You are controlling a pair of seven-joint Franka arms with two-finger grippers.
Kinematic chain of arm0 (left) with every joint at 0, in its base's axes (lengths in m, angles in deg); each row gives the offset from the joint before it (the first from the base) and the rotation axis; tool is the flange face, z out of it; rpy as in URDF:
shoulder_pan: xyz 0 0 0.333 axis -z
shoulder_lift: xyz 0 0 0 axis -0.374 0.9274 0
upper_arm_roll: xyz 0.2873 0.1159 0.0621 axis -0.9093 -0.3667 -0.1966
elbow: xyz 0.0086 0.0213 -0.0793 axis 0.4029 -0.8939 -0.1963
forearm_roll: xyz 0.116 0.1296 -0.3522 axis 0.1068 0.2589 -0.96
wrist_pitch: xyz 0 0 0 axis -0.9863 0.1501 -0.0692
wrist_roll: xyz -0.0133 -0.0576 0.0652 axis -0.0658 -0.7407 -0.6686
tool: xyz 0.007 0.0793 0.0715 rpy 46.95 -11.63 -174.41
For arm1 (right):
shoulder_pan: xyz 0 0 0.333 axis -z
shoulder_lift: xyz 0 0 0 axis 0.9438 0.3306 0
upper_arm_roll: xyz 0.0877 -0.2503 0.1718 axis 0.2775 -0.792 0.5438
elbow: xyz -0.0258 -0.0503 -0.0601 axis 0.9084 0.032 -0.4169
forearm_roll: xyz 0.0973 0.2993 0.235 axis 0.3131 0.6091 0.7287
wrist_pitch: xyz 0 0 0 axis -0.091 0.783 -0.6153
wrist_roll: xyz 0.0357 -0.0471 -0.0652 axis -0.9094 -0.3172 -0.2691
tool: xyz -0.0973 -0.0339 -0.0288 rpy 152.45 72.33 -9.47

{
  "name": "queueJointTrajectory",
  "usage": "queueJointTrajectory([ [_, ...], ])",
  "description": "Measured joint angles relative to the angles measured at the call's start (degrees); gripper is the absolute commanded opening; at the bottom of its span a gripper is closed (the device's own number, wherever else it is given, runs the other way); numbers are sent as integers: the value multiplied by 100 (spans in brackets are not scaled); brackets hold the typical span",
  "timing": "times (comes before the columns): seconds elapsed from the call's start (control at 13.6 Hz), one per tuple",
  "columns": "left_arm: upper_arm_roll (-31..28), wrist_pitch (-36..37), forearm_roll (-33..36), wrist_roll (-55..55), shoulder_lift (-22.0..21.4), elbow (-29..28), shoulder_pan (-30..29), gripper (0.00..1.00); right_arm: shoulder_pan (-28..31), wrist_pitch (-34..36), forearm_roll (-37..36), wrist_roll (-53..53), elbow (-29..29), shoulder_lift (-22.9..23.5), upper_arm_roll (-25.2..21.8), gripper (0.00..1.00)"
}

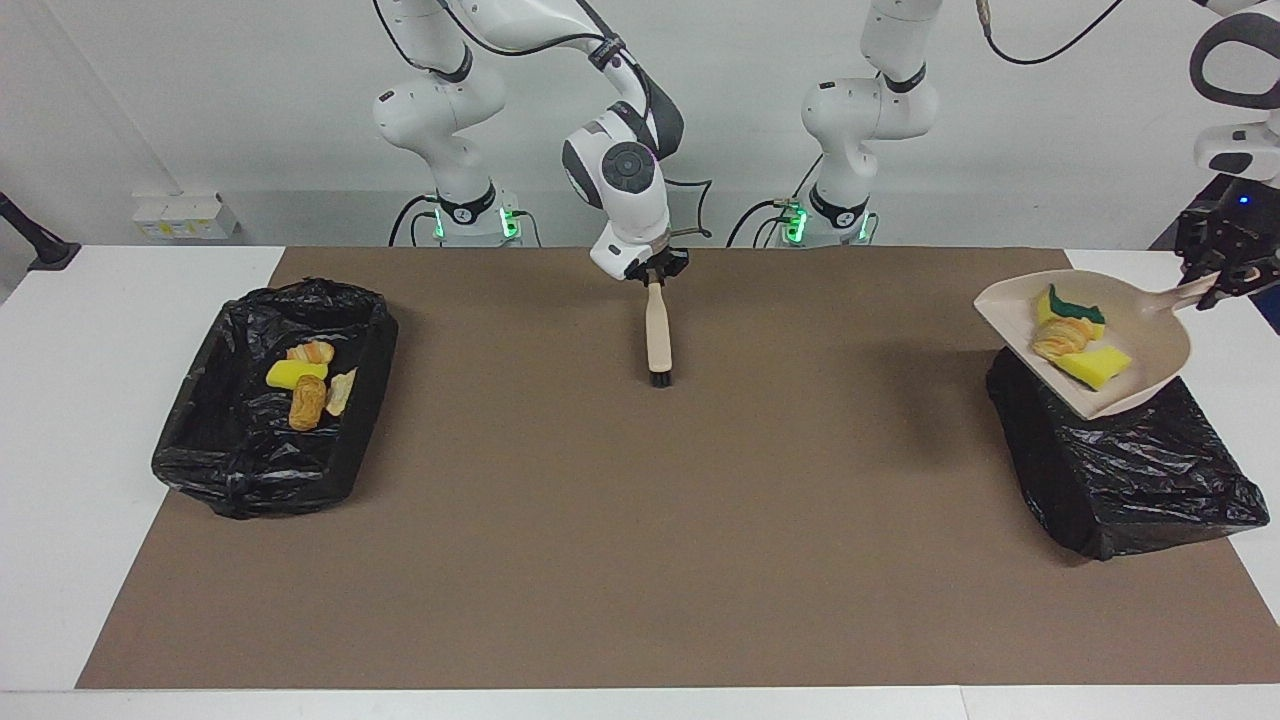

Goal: Sweep and dump trash in bin
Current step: 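Lay the brush on the table center with the right gripper, then lower the dustpan onto the table center and open the left gripper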

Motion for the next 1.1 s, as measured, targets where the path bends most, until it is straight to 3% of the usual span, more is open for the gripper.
queueJointTrajectory([
  [0.22,8,-289,61,-401,668,642,-261,0,0,-4,0,0,-16,18,0,100],
  [0.51,39,-604,581,-418,1010,808,-283,0,170,-128,-478,-4,-262,157,-41,100],
  [0.88,86,-885,1268,-170,1318,794,-270,0,1094,-129,-1408,-41,-559,295,-81,100],
  [1.1,145,-841,1913,344,1337,695,19,0,1817,-129,-1596,-444,-745,307,-98,100],
])
